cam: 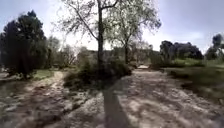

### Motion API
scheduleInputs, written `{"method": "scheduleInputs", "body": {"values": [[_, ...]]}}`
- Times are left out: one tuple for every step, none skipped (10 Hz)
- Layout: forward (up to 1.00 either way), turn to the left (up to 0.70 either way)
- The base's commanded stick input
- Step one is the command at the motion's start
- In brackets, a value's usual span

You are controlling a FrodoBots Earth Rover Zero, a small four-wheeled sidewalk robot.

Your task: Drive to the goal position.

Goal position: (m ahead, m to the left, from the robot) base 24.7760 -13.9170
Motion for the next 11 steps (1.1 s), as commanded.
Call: {"method": "scheduleInputs", "body": {"values": [[-0.7, -0.35], [-0.37, -0.51], [0.0, -0.7], [0.0, -0.5], [0.0, 0.0], [0.0, 0.0], [0.0, 0.0], [0.0, 0.0], [0.0, 0.0], [0.0, 0.0], [0.0, 0.0]]}}
